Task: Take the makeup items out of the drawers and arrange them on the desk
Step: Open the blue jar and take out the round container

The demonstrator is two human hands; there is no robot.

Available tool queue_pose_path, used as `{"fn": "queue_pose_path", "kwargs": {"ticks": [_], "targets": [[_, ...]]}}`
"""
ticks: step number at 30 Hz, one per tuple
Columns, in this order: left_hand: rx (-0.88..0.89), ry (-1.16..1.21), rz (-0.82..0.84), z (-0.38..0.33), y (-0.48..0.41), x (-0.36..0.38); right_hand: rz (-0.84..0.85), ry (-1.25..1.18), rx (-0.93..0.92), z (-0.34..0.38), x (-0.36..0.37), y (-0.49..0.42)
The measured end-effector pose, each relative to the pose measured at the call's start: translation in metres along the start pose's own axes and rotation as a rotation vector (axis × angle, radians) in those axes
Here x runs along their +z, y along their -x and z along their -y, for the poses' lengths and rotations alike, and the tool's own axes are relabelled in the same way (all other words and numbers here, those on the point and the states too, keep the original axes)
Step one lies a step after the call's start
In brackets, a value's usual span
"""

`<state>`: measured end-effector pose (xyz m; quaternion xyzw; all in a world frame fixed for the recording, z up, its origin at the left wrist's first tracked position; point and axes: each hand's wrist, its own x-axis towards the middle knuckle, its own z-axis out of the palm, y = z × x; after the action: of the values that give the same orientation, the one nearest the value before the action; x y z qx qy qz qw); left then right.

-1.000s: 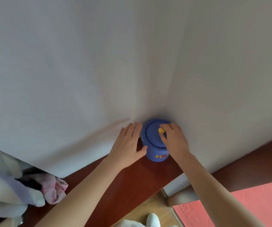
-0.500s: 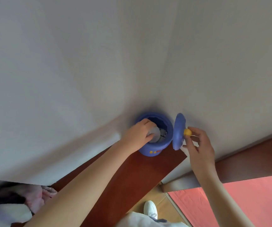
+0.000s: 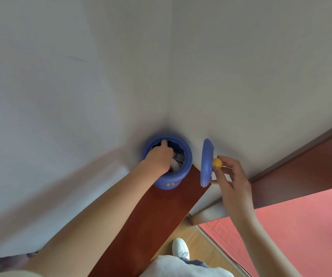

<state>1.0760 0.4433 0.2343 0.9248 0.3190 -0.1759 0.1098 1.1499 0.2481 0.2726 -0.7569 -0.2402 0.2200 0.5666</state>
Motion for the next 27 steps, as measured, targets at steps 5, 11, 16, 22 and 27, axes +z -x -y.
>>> {"fn": "queue_pose_path", "kwargs": {"ticks": [5,11,16,22,27], "targets": [[0.105,0.132,-0.029,0.015,0.010,-0.002,0.019,0.001,-0.004,0.000,0.005,-0.002],[0.207,0.553,-0.379,0.033,0.045,0.000,0.040,-0.007,-0.030,0.004,0.009,-0.008],[-0.021,1.043,-0.787,0.042,0.095,0.005,0.098,0.055,-0.154,0.015,0.022,-0.019],[-0.400,1.237,-0.754,0.060,0.151,0.074,0.239,0.399,-0.498,0.018,0.055,-0.046],[-0.527,1.145,-0.511,0.071,0.170,0.138,0.300,0.726,-0.564,0.010,0.075,-0.058]]}}
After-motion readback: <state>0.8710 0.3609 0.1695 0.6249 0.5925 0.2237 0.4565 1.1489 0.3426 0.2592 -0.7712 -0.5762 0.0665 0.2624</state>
